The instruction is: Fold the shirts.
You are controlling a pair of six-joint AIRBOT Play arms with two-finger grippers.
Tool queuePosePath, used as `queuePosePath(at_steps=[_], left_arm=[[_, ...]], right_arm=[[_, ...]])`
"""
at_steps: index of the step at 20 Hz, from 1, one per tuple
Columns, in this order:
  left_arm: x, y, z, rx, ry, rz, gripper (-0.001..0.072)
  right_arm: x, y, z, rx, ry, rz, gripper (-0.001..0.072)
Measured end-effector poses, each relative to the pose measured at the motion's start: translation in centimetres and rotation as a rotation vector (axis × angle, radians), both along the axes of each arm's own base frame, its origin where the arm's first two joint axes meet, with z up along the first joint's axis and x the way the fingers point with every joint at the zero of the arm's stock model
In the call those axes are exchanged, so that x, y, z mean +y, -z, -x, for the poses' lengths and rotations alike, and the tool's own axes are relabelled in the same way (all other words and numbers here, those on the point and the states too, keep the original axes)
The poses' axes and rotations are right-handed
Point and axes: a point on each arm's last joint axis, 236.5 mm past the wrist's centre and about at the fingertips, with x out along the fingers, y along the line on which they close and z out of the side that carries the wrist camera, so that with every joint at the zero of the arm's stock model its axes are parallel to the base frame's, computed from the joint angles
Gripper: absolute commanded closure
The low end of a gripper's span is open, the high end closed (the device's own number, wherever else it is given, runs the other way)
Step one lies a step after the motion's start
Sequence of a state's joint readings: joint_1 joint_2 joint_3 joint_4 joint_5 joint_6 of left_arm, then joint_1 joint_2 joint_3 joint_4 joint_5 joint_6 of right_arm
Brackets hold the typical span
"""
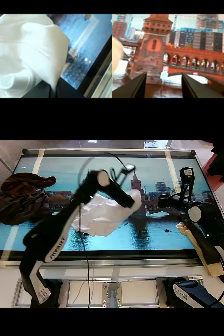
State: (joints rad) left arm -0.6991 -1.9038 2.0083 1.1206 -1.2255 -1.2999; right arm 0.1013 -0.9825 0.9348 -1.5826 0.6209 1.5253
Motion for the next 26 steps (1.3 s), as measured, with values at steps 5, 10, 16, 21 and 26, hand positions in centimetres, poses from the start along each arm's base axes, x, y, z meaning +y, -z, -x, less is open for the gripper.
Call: queuePosePath(at_steps=[5, 10, 16, 21, 26], left_arm=[[-1.9, 4.1, 2.9, -0.017, 0.088, -0.123, 0.0], [4.9, 0.3, -5.8, -0.286, -0.116, -0.288, 0.0001], [20.5, -4.9, -15.7, -0.417, -0.516, -0.414, 0.0001], [32.5, -3.1, -18.1, -0.3, -0.755, -0.479, 0.0002], [38.3, -1.9, -18.6, -0.172, -0.898, -0.393, 0.0002]], right_arm=[[-0.9, 0.0, -0.1, -0.007, -0.001, 0.064, 0.0213], [0.4, 0.1, -0.4, -0.003, 0.038, -0.075, 0.0212], [10.7, 4.9, 0.1, 0.173, -0.117, -0.37, 0.0212], [22.0, 8.4, 1.2, 0.26, -0.315, -0.481, 0.0212], [28.2, 10.5, 0.9, 0.235, -0.543, -0.273, 0.0212]])
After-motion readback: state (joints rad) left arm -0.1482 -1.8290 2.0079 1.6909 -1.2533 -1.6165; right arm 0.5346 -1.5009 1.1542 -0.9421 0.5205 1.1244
